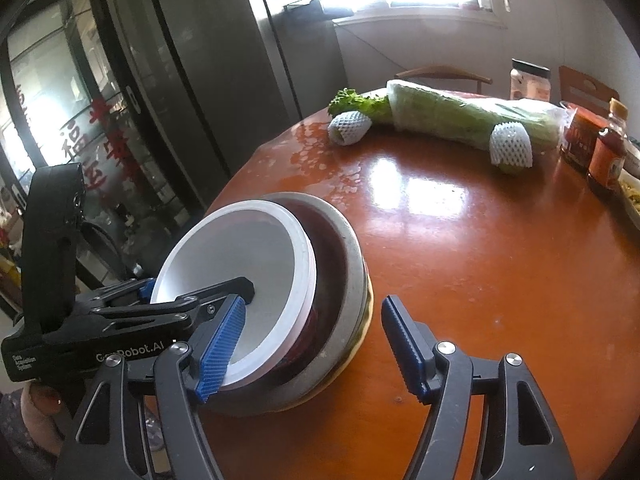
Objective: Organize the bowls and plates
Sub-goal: 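Lower the steel bowl onto the steel tray atop the plate stack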
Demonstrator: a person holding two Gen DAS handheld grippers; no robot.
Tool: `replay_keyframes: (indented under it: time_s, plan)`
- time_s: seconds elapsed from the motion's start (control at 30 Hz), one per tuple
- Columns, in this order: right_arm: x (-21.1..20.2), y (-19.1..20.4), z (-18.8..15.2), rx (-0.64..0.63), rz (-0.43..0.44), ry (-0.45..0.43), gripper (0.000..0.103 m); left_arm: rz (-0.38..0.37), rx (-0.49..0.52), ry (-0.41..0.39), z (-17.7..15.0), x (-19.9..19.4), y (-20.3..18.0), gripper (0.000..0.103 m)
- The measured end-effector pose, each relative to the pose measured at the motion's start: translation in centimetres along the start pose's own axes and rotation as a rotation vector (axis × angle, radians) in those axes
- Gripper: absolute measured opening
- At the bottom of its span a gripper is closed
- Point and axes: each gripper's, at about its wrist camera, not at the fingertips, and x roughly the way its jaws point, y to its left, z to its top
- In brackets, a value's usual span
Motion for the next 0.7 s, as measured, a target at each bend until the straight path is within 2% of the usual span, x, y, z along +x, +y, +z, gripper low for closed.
replay_keyframes:
  time_s: [0.27,0.5,0.7]
  plan:
    - [-0.4,-2.0,-0.1,0.033,0.008,-0.009,0.072,-0.009,0.067,0.002,0.4,0.8,-2.8,0.075]
    - [-1.1,-3.8,-0.3,0.043,-0.02,-0.02,0.072,0.008,0.11,0.01,0.6,1.8,-4.9,0.075]
    - [-1.7,-5.7,-0.4,0.067,-0.035,-0.031,0.072,-0.006,0.135,0.027,1.1,2.8,-6.8,0.075]
